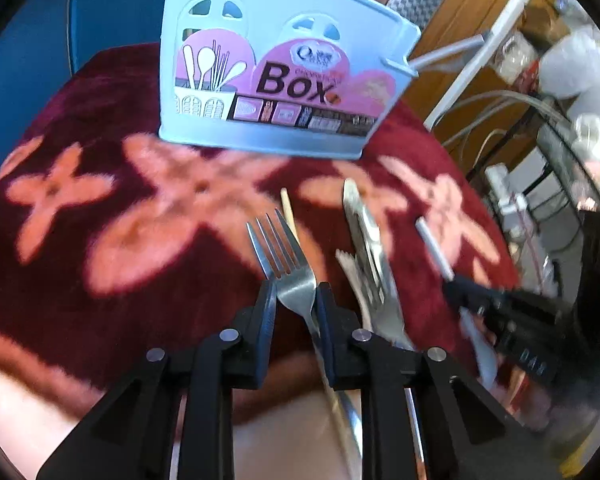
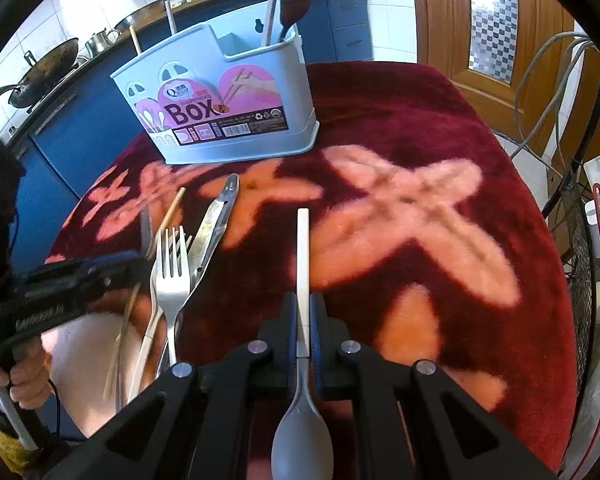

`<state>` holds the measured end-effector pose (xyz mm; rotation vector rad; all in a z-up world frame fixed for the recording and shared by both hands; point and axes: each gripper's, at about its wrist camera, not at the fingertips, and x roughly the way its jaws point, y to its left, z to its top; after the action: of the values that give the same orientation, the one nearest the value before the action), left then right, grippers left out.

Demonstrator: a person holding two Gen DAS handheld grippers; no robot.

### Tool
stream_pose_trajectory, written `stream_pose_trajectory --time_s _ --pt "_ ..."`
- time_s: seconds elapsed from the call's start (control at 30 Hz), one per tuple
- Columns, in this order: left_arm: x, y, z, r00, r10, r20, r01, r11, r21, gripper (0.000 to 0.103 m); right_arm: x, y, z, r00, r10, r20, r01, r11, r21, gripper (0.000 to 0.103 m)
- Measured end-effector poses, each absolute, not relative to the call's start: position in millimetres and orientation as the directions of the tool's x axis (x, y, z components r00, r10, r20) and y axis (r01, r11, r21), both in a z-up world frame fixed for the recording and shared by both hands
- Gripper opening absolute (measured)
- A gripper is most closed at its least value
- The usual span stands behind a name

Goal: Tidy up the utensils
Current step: 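Grasp a silver spoon with the right tool while the left tool grasps a wooden chopstick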

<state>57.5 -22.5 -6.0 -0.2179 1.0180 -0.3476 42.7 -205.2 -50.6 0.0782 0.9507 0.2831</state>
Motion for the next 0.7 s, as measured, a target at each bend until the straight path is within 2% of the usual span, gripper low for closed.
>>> stream_pose_trajectory --time_s 0.13,0.2,0.27,0.47,0.67,0.7 --pt "67 -20 -4 0.497 -0.418 -0.760 0.189 0.907 -0.376 0.010 46 -203 -51 0.543 0.275 -0.794 -0.212 0.959 0.187 0.009" --pt "70 -21 -2 0.509 -0.421 -0.751 0.193 0.906 -0.377 0.002 47 -201 -52 0.541 0.276 -0.794 -0.215 0.959 0.186 0.009" --pt "72 -21 -2 0.517 -0.414 -0.749 0.186 0.909 -0.374 0.000 49 -200 -52 0.540 0.278 -0.794 -0.216 0.958 0.188 0.009" --pt "71 -7 1 0.561 -0.355 -0.748 0.139 0.931 -0.338 0.000 52 -200 -52 0.544 0.295 -0.786 -0.216 0.954 0.209 0.009" --pt "73 0 0 0.547 -0.445 -0.709 0.154 0.886 -0.438 0.000 53 -200 -51 0.541 0.298 -0.786 -0.221 0.953 0.208 0.010" --pt "72 -1 0 0.547 -0.454 -0.703 0.160 0.881 -0.445 0.008 52 -201 -51 0.541 0.300 -0.786 -0.221 0.952 0.211 0.010"
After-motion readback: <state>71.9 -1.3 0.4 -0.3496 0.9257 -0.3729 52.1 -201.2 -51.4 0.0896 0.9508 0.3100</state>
